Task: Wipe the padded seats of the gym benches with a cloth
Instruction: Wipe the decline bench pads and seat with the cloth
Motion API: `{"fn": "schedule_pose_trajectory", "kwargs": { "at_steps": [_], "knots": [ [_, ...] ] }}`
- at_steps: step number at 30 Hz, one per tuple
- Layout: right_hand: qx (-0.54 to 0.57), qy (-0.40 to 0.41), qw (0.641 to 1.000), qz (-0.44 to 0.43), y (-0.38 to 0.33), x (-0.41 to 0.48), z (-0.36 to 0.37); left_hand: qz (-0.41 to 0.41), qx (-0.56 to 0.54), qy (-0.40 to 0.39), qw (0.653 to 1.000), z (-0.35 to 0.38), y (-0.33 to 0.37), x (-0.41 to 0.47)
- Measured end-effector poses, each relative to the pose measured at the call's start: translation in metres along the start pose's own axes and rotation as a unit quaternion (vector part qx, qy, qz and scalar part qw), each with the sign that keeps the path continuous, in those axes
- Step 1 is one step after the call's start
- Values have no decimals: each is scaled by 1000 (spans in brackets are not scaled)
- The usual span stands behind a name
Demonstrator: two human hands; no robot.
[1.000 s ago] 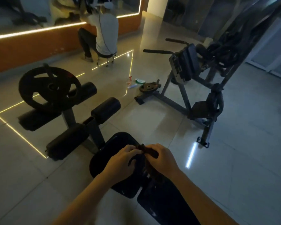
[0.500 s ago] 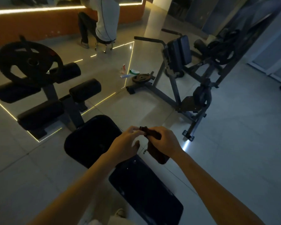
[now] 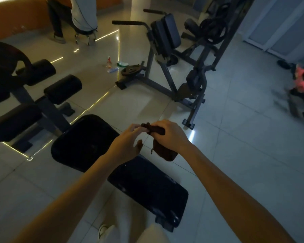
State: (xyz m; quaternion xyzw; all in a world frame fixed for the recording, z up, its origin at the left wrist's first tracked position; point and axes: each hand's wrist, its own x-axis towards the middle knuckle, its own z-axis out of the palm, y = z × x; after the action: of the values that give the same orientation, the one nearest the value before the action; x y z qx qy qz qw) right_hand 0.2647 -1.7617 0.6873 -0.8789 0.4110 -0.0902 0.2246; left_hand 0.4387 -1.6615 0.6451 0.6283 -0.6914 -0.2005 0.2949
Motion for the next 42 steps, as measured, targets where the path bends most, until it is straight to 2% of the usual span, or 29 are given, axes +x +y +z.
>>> {"fn": "schedule_pose_trajectory", "kwargs": {
  "at_steps": [5, 10, 16, 24, 27, 31, 36, 42],
  "knots": [
    [-6, -29, 1000, -9, 30, -14, -14, -18, 9, -9, 1000, 24, 25, 13],
    [2, -52, 997, -55, 77, -30, -38, -34, 14, 7, 999, 63, 61, 24],
    [17, -78, 986, -148, 146, -49, -63, -91, 27, 76, 993, 128, 125, 32],
    [26, -134, 960, -245, 173, -84, -76, -175, 20, 177, 968, 180, 188, -5],
    [23, -124, 958, -258, 175, -95, -73, -179, 29, 207, 961, 193, 199, -17],
    [29, -118, 961, -248, 181, -110, -59, -187, 26, 205, 960, 212, 208, -30],
    [37, -154, 960, -233, 195, -118, -51, -205, 33, 206, 956, 239, 211, -40],
    [34, -209, 935, -286, 216, -99, -37, -268, 42, 237, 933, 272, 207, -33]
  ]
}}
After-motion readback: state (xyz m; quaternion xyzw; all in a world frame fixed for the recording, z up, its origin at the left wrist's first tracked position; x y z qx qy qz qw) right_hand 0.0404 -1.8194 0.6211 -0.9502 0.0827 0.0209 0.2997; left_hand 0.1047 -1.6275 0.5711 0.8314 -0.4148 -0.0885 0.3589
